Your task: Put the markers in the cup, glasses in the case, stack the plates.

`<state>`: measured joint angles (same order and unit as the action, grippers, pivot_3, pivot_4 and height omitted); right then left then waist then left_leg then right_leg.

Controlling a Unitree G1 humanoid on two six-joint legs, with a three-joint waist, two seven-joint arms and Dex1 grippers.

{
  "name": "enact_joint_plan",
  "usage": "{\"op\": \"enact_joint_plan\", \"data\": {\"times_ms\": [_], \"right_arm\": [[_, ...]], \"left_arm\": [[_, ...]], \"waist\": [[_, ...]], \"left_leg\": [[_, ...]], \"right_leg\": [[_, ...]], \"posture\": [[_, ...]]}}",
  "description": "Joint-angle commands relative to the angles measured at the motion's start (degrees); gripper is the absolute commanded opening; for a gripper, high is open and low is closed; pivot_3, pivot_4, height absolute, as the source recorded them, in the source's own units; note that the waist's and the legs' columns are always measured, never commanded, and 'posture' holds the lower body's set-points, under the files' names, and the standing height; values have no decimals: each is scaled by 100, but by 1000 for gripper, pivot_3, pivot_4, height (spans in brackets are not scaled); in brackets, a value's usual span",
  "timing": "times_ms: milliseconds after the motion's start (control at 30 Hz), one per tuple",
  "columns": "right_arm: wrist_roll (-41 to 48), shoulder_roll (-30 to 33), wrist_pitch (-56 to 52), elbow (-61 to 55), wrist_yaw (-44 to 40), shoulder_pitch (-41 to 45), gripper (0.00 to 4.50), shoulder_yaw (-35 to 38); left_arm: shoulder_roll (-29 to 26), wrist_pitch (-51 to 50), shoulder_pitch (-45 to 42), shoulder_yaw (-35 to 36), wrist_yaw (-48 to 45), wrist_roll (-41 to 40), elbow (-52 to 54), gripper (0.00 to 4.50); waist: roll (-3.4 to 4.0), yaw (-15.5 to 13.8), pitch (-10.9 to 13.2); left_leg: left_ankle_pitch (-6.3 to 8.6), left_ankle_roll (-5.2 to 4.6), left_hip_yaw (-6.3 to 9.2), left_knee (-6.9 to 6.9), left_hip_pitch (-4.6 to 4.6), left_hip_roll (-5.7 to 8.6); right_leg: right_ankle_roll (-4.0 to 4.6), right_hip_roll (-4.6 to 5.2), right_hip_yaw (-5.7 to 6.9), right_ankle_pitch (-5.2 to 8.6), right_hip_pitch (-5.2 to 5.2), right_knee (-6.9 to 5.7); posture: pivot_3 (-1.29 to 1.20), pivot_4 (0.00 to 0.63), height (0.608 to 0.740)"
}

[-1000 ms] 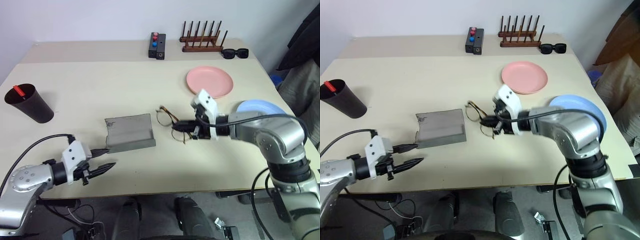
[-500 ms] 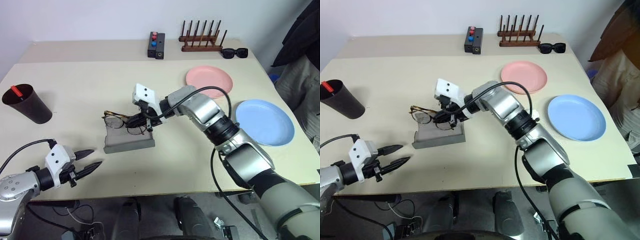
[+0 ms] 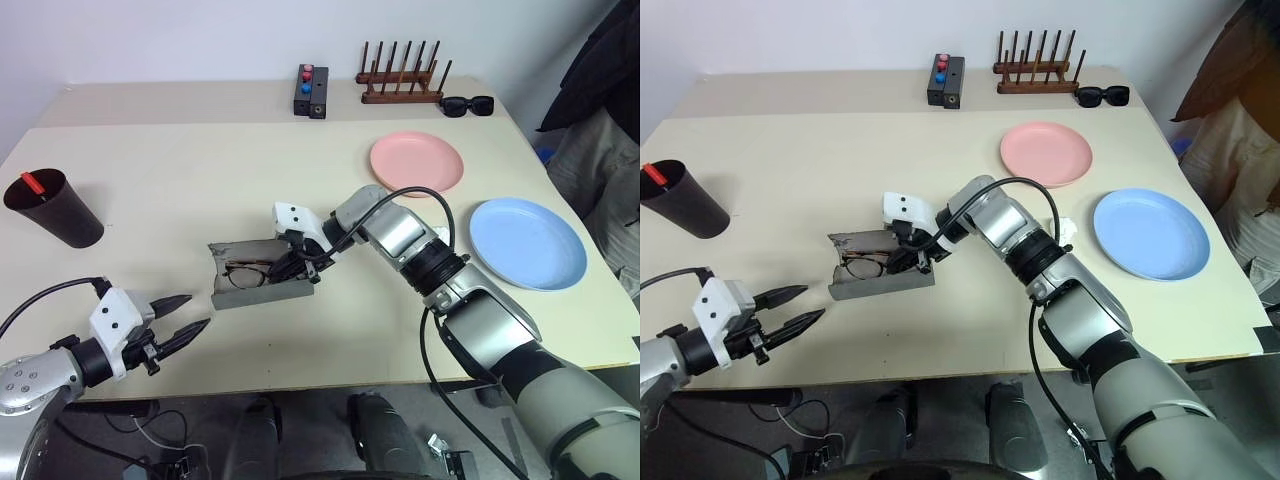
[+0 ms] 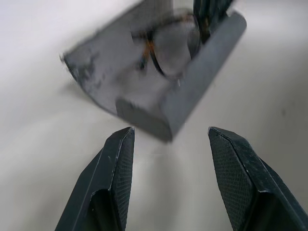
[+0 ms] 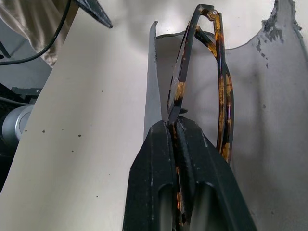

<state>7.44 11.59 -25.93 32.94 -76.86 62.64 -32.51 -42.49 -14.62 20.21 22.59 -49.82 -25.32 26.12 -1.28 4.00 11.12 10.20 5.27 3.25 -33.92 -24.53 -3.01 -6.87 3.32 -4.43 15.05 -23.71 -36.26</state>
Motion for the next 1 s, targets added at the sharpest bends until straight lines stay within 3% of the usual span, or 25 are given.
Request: {"op": "enact_joint_plan", "data": {"times_ms": [33,167,267,300,367,467,633,767,1000], "right_arm": [[-6,-58,-20,-87,24,34,1938,282],[44,-57,4,-236,132,100,3950,546],[195,-58,-73,-473,352,202,3950,950],[284,-24,-152,-667,434,196,4006,1126],[430,126,-328,-1243,602,46,4025,1420],[485,377,-439,-2074,758,-348,4025,1570],[695,937,-703,-3657,1037,-1377,4025,1848],[670,1838,-476,-5060,1116,-2700,4025,2168],[652,2573,-896,-5858,1927,-3869,4025,2803]], "left_arm": [[37,5,-74,137,15,-181,200,2488],[42,-155,-241,185,158,-305,213,2488],[128,-468,-603,306,568,-476,213,2488],[155,-753,-876,344,758,-687,121,2230],[282,-1242,-1656,305,1303,-926,-210,1653],[357,-1586,-2406,17,1702,-817,-412,47],[682,-2100,-4071,-865,2497,-175,-1439,15],[811,-2708,-5194,-1674,2112,-27,-2467,15],[585,-2833,-5715,-2665,967,348,-3274,15]], "waist": [[0,0,0],[0,1,0],[0,-13,0],[1,-10,1],[2,-54,2],[-6,-98,-3],[-9,-200,-4],[-12,-254,-5],[-10,-122,-4]], "left_leg": [[0,0,0,0,0,0],[0,0,0,0,0,0],[-1,1,3,-3,-1,0],[-1,1,4,-4,-1,0],[-1,0,7,-6,0,1],[-2,0,21,-17,1,1],[-2,0,29,-21,7,4],[-3,2,29,-27,3,7],[-3,2,27,-22,12,5]], "right_leg": [[0,0,0,0,0,0],[-1,-1,0,0,-1,0],[-1,-1,1,0,0,-4],[-1,-2,1,0,1,-4],[-4,-2,1,-1,5,-6],[-24,-8,6,-5,11,-14],[-38,-8,14,-3,29,-14],[-42,-7,13,-3,30,-10],[-41,-8,8,-3,26,-18]], "posture": [[0,150,740],[0,150,740],[0,150,740],[0,150,740],[0,150,740],[0,150,740],[0,150,740],[0,150,740],[0,150,740]]}}
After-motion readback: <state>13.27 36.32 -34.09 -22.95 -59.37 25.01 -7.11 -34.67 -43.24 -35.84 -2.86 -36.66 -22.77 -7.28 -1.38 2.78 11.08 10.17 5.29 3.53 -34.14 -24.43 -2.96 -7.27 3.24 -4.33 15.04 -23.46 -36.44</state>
